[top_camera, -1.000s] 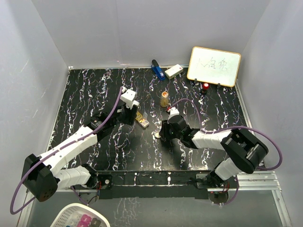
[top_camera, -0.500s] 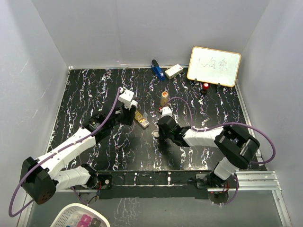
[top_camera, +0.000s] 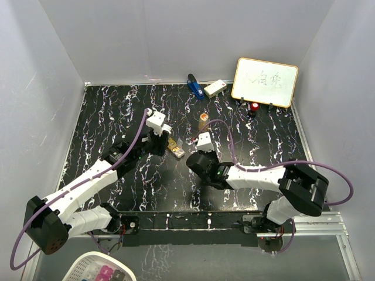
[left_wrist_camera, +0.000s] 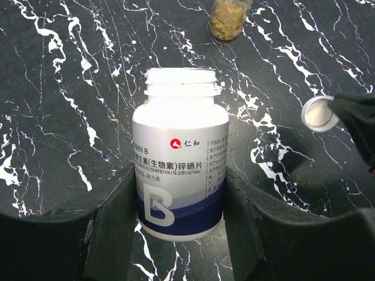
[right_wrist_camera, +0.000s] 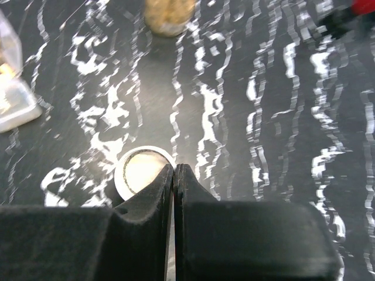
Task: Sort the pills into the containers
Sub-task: Pick up the lid of the pill bottle at the center of the board.
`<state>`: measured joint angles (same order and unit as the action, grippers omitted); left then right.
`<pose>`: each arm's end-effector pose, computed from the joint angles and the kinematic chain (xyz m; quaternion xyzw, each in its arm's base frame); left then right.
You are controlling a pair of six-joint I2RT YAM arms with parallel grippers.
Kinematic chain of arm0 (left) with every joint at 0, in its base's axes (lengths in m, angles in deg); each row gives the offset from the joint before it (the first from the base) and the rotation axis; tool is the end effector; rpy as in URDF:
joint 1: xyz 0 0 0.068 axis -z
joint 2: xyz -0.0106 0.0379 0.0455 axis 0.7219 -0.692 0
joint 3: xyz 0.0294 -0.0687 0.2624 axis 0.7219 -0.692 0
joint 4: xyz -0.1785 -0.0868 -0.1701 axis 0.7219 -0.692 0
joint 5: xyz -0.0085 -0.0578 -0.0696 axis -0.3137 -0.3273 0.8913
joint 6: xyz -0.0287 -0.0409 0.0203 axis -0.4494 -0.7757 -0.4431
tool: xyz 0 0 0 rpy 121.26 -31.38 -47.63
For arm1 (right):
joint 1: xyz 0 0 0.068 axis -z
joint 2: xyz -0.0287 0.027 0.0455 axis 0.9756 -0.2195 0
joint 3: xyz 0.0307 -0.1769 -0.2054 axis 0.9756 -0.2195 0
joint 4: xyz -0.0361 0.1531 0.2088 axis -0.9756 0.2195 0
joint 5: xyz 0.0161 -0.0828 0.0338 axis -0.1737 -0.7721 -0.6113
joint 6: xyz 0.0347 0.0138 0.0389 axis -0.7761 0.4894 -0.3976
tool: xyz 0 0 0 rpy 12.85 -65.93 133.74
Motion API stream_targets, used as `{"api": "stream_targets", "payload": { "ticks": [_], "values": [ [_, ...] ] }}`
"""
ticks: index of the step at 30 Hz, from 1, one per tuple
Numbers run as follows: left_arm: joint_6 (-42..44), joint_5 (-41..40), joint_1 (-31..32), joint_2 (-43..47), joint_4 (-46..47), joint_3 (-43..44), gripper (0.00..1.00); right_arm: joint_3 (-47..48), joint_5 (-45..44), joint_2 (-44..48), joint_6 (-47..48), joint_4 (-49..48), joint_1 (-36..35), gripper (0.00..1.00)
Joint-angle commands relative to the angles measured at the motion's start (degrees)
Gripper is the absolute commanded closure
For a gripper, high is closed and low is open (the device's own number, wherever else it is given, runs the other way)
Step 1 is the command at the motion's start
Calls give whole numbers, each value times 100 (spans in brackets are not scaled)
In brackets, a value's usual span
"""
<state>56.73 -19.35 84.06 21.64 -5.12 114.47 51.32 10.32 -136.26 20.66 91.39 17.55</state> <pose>0.1997 -0.1496 0.2990 0.2084 0.8018 -0.1509 0.5394 0.1656 0.2305 0.1812 -0.1359 0.8516 -0.0869 0.4988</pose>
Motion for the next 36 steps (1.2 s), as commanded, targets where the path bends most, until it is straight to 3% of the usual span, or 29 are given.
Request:
{"api": "stream_targets", "payload": {
  "ticks": [1,4,6,7,9,10,13,15,24,26,30,36],
  "values": [
    [-47,98,2,156,177,-41,100,358,-1837,11,555,-121,-100,100],
    [-47,131,4,170,235,-37,100,656,-2811,-592,853,169,-163,100],
    [-47,128,4,152,248,-41,100,1005,-3548,-1246,498,908,-183,100],
    [-47,120,8,153,245,-41,100,1267,-3906,-1740,-201,1819,-198,100],
    [-47,112,4,143,250,-39,100,2156,-4151,-2802,-3569,5332,-210,100],
    [-47,116,4,138,242,-42,100,2544,-4152,-3400,-4733,6909,-211,100],
    [-39,112,5,132,237,-32,100,2757,-4288,-4637,-4296,7069,-345,100],
    [-22,71,4,166,189,-25,100,2780,-4275,-4950,-4242,7081,-487,100],
    [14,-92,-6,234,128,-48,100,2526,-3964,-4163,-4760,7047,-836,100],
    [22,-76,-3,230,148,-44,100,2575,-3847,-4024,-4774,7057,-945,90],
    [21,-39,-5,208,175,-29,100,2720,-3796,-3721,-4744,7047,-1254,49],
    [47,-39,-3,215,106,53,100,3323,-3688,-3227,-4500,7053,-1598,44]
  ]
}}
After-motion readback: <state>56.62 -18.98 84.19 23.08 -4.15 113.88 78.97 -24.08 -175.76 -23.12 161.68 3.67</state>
